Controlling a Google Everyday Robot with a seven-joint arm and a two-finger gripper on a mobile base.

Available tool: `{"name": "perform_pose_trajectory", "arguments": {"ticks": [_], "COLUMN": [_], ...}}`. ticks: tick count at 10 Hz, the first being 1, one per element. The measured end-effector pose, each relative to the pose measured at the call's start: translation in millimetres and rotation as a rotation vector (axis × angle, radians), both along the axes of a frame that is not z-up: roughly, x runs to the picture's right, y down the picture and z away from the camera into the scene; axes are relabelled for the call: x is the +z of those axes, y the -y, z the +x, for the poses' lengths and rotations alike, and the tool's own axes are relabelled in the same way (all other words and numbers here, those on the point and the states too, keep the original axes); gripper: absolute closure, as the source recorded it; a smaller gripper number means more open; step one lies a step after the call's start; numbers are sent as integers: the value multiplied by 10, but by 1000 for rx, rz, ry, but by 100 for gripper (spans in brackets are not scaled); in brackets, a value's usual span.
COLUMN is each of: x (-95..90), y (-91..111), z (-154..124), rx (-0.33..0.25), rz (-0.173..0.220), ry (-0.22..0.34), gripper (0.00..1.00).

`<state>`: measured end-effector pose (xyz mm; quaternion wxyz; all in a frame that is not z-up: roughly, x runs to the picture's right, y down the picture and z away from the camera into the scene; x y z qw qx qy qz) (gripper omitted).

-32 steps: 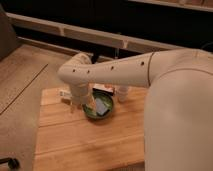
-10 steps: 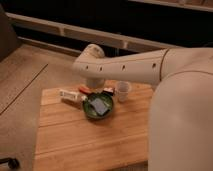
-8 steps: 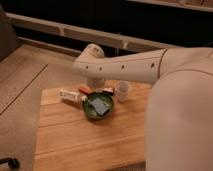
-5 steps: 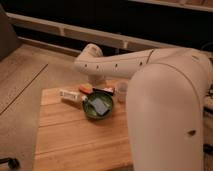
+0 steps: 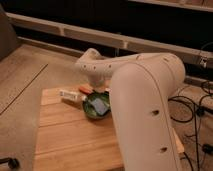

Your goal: Push the ceramic bowl across the table

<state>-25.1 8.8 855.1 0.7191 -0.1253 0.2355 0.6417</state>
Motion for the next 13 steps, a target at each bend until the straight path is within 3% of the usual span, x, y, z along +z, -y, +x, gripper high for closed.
{"name": "perform_pose_trajectory", "arguments": {"ticks": [2,4,7,8,13], "x": [-2,-50,-18,26,307], "y": [3,31,-165,-247,-425], "z": [9,21,236,312,507], "rx": [-1,-46,-94,-93,-20], "rz": [1,13,-1,-8,-26], "ry": [-1,-16,-107,-130,-105], "gripper": [100,100,100,100,100]}}
